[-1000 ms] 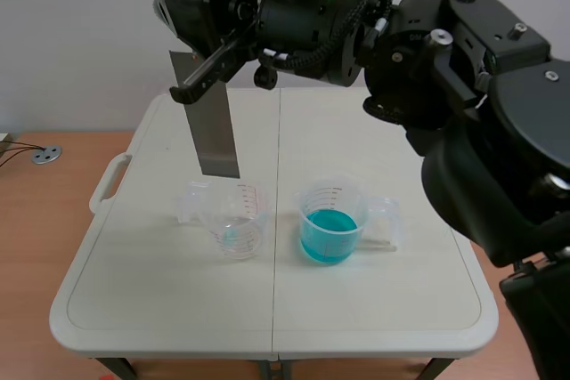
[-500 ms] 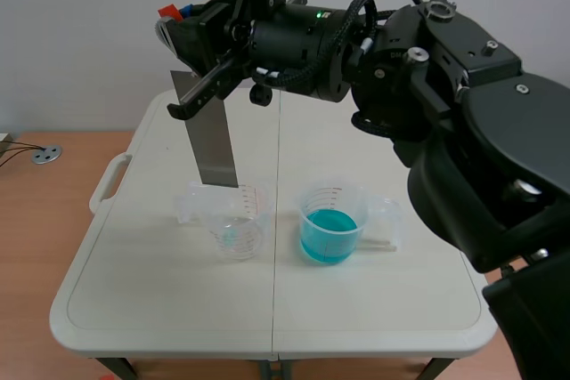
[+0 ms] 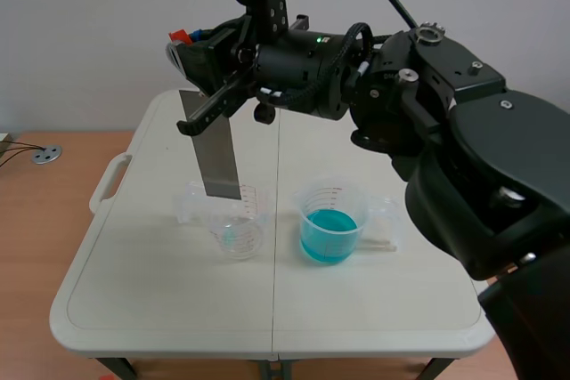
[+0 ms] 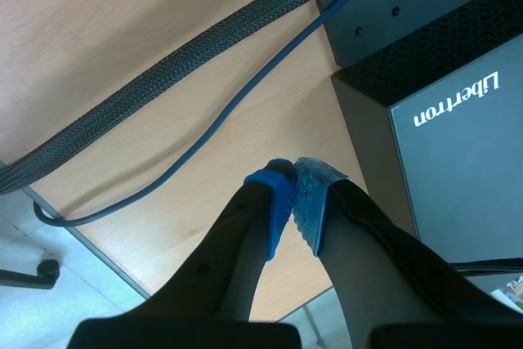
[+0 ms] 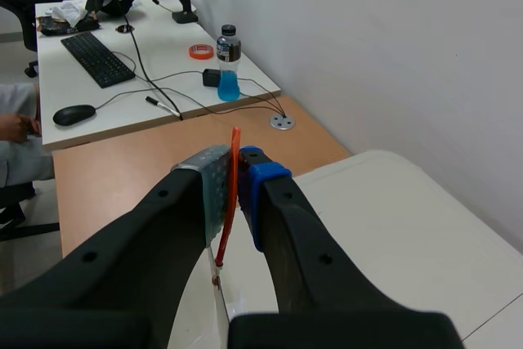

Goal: Hold the metal plate by the orange handle, dip it into the blue solution, take it out and point at it, then put the plate back in the beaker on the left.
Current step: 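Put the plate into the left beaker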

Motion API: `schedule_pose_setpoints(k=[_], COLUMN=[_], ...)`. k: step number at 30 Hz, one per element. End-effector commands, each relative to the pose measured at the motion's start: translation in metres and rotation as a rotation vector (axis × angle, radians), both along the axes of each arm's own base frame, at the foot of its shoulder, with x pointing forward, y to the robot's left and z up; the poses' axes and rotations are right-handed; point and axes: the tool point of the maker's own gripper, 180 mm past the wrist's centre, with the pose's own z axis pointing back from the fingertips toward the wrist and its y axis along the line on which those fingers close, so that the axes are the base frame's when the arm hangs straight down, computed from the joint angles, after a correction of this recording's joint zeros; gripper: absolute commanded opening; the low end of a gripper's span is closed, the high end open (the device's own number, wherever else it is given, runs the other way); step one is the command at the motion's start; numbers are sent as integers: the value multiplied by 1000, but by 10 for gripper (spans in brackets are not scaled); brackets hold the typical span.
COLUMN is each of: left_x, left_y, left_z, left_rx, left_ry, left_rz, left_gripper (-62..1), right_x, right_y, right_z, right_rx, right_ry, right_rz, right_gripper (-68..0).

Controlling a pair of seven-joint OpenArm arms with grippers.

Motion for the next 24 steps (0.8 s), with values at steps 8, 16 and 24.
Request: schedule_pose_setpoints(k=[8, 16, 24], left_x=[-5, -4, -5], left_y=[-3, -3, -3], left_z=[2, 2, 2], left_rx=[-11, -11, -11], left_ry=[6, 4, 5], left_rz=[1, 1, 1], left_gripper=[-579, -579, -579], right_x=[2, 0, 3], right_y=[5, 8, 5], right_z=[-5, -21, -40], right_rx=[35, 44, 42], right_ry=[22, 60, 109], right_rz=[14, 22, 9], right_gripper=[-662, -662, -662])
